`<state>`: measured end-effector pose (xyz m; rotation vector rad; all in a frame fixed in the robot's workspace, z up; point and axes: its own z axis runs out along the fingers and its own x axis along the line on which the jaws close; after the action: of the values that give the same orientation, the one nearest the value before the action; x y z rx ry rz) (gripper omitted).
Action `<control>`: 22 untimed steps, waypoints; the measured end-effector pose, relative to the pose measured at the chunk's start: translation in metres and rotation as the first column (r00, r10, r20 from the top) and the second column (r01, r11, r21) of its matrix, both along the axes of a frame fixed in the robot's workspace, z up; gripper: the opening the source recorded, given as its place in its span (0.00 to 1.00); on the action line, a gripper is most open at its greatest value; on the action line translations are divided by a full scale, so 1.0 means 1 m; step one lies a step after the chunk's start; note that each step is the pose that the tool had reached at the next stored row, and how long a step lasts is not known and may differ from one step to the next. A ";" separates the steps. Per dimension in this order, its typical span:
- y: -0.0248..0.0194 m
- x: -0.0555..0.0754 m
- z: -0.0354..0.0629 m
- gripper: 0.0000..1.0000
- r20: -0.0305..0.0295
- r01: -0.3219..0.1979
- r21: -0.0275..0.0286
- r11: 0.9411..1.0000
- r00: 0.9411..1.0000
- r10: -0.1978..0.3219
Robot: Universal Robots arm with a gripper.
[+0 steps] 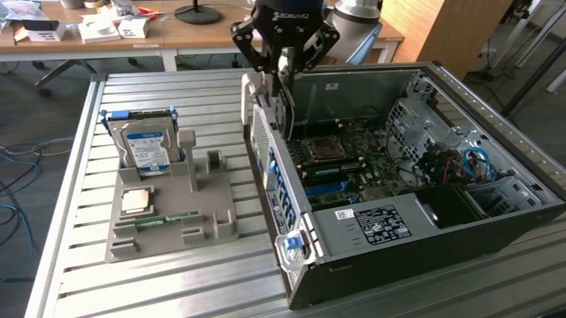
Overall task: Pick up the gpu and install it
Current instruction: 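Pick up the gpu and move the gpu toward the slot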
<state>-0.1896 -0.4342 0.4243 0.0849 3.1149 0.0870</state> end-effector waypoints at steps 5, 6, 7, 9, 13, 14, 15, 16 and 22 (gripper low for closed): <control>0.0006 0.013 0.0000 0.26 0.000 0.000 0.000 1.000 1.000 0.000; 0.0006 0.016 0.0000 0.26 0.000 0.000 0.000 1.000 1.000 0.000; 0.0007 0.018 0.0000 0.26 0.000 0.000 0.000 1.000 1.000 0.000; 0.0008 0.024 0.0000 0.26 0.000 0.000 0.000 1.000 1.000 0.000; 0.0009 0.034 0.0000 0.26 0.000 0.000 0.000 1.000 1.000 0.000; 0.0009 0.037 -0.0001 0.26 0.000 0.000 0.000 1.000 1.000 0.000; 0.0010 0.040 0.0000 0.26 0.000 0.000 0.000 1.000 1.000 0.000; 0.0010 0.043 0.0000 0.26 0.000 0.000 0.000 1.000 1.000 0.000; 0.0012 0.058 0.0000 0.26 0.000 0.000 0.000 1.000 1.000 0.000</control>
<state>-0.1320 -0.4330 0.4243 0.0850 3.1148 0.0869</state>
